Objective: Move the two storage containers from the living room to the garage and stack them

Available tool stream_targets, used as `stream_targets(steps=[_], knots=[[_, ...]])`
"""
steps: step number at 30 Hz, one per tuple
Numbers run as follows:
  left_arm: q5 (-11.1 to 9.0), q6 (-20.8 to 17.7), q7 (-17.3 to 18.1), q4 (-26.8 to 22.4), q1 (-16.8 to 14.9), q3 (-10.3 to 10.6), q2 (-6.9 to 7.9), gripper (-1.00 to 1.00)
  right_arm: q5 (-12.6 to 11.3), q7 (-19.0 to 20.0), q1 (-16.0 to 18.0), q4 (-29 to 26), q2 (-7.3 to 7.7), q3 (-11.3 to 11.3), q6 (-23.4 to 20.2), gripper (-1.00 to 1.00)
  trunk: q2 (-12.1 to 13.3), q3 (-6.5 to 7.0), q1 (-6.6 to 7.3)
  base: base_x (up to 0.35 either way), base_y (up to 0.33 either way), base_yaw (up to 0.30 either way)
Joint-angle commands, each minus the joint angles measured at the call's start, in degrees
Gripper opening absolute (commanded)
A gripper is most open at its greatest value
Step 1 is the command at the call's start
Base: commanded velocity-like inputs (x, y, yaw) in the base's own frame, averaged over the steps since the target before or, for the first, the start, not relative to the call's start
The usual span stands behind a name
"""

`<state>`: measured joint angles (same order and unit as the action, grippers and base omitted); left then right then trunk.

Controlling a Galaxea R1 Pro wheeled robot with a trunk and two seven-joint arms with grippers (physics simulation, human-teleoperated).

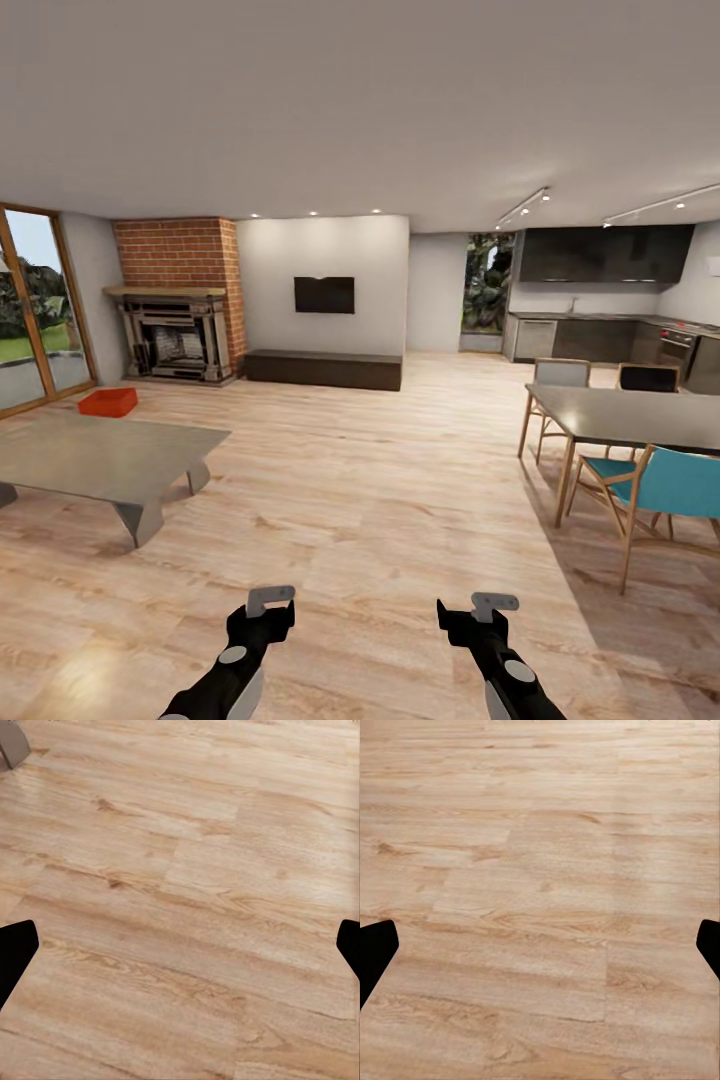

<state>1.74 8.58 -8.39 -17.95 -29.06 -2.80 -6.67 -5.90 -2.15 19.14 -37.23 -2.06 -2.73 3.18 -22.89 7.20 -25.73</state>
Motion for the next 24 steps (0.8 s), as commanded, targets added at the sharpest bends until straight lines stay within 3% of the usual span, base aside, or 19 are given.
stream_targets(steps=[1,24], knots=[[0.15,0.21,-0.05,0.07,-0.03,-0.28,-0.03,1.0,-0.6,-0.23,0.02,0.05,0.04,-0.26,0.25,1.0,-0.03,-0.02,-0.05,0.331,0.0,0.0],[0.1,0.21,-0.05,0.07,-0.03,-0.28,0.01,1.0,-0.6,-0.23,0.02,0.05,0.04,-0.26,0.25,1.0,-0.03,-0.58,-0.05,0.331,0.0,0.0]])
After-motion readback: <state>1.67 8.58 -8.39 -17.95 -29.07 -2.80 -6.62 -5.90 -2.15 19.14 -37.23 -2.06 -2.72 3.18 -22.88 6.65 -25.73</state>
